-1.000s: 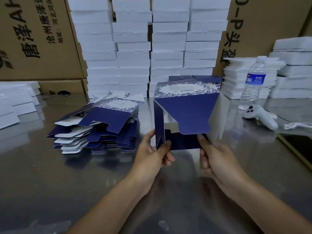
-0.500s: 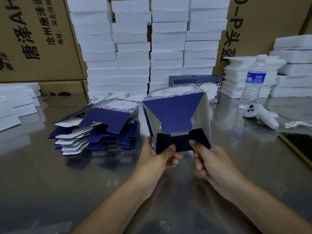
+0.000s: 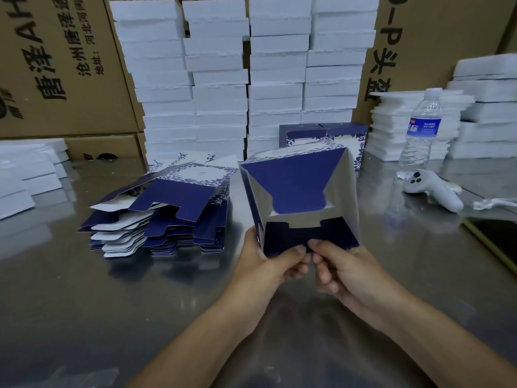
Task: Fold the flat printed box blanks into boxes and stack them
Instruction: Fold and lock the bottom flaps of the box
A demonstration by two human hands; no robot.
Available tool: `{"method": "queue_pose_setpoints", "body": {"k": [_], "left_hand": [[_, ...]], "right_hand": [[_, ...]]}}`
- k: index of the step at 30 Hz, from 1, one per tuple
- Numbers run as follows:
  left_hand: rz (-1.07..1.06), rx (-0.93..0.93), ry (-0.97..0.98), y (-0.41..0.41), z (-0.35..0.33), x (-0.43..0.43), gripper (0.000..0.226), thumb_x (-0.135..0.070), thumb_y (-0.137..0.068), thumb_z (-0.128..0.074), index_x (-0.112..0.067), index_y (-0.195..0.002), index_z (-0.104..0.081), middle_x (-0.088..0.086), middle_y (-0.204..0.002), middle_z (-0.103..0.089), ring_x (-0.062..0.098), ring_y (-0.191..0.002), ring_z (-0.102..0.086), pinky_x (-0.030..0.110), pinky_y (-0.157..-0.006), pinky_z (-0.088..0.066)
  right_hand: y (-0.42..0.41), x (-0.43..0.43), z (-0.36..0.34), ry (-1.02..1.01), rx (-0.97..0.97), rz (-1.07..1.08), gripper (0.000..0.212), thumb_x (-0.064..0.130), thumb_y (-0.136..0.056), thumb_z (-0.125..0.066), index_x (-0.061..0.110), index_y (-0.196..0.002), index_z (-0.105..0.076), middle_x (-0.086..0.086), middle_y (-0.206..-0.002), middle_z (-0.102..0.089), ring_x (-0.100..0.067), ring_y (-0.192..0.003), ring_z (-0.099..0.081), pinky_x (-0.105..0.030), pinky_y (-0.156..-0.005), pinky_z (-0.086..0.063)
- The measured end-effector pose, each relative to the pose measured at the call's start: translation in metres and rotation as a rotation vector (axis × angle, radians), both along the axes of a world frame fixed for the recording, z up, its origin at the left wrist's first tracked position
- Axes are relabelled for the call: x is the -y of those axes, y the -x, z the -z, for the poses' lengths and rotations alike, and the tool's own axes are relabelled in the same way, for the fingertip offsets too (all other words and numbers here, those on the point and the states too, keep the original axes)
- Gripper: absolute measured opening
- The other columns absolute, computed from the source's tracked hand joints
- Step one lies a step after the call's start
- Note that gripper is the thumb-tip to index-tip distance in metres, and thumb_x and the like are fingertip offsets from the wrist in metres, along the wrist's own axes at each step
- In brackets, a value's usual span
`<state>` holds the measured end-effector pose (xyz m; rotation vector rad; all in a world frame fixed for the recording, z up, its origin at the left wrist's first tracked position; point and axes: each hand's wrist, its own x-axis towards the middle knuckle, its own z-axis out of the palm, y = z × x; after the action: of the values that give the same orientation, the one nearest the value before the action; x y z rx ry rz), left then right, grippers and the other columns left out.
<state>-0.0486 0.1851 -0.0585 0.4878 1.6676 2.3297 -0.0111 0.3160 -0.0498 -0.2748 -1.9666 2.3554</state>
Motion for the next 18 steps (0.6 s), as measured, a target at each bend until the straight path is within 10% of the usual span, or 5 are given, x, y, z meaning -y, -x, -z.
{"method": "queue_pose_setpoints", "body": {"k": [18], "left_hand": [[0.009,0.126,-0.003,0.010,0.003,0.006,0.024,0.005,-0.091,-0.052,-0.007,-0.111,-0.048,0.005,-0.053,-0.057,0.013,-0.049,-0.051,0.022,-0.049,-0.044]], "right_hand": [[0.003,-0.008,-0.002,0.087,0.082,-0.020,0.041,0.014,-0.091,-0.057,0.010,-0.051,-0.049,-0.003,-0.038,-0.037,-0.010,-0.030,-0.026,-0.019,-0.037,-0.026]]}}
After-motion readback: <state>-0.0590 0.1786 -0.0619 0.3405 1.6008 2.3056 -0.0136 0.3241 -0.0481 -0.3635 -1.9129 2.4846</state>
